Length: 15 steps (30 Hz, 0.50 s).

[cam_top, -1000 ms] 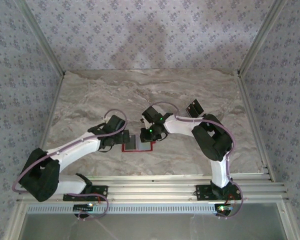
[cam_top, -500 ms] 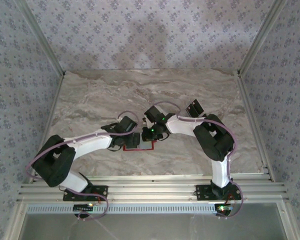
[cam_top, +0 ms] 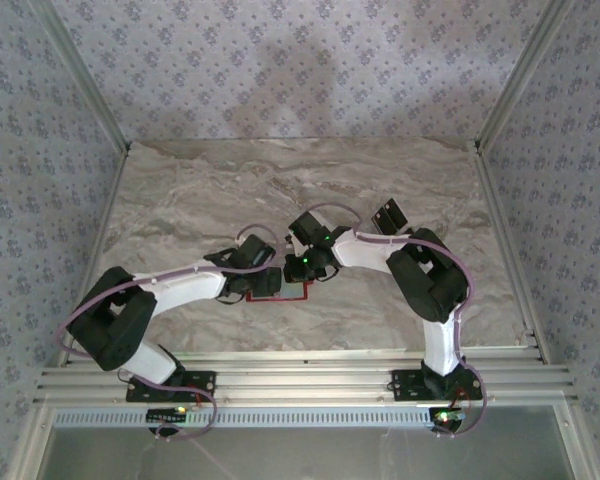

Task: Put the credit cards into the card holder

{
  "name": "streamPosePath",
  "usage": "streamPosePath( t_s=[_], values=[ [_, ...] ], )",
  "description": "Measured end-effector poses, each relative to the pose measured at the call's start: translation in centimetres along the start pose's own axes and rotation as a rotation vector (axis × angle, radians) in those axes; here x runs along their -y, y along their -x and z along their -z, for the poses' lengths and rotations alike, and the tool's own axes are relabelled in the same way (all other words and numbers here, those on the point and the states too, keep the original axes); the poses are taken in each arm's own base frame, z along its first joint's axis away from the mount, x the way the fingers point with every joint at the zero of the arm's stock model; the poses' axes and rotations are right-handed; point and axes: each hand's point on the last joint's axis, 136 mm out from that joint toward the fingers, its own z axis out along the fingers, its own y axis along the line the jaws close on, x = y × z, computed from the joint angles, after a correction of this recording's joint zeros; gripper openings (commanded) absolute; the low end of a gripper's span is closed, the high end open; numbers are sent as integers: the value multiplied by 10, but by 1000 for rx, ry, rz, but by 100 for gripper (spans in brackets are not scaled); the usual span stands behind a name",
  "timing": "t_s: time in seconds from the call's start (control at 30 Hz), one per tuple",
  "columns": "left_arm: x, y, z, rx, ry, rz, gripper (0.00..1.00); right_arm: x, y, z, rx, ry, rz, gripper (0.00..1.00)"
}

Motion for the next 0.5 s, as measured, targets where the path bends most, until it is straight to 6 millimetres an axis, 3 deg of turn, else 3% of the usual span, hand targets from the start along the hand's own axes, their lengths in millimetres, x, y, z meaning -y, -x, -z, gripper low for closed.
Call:
streamPosePath(
  t_s=[0.5],
  values=[
    [-10,-6,-2,-11,43,10,99,2,0,1,3,0,-4,11]
  ],
)
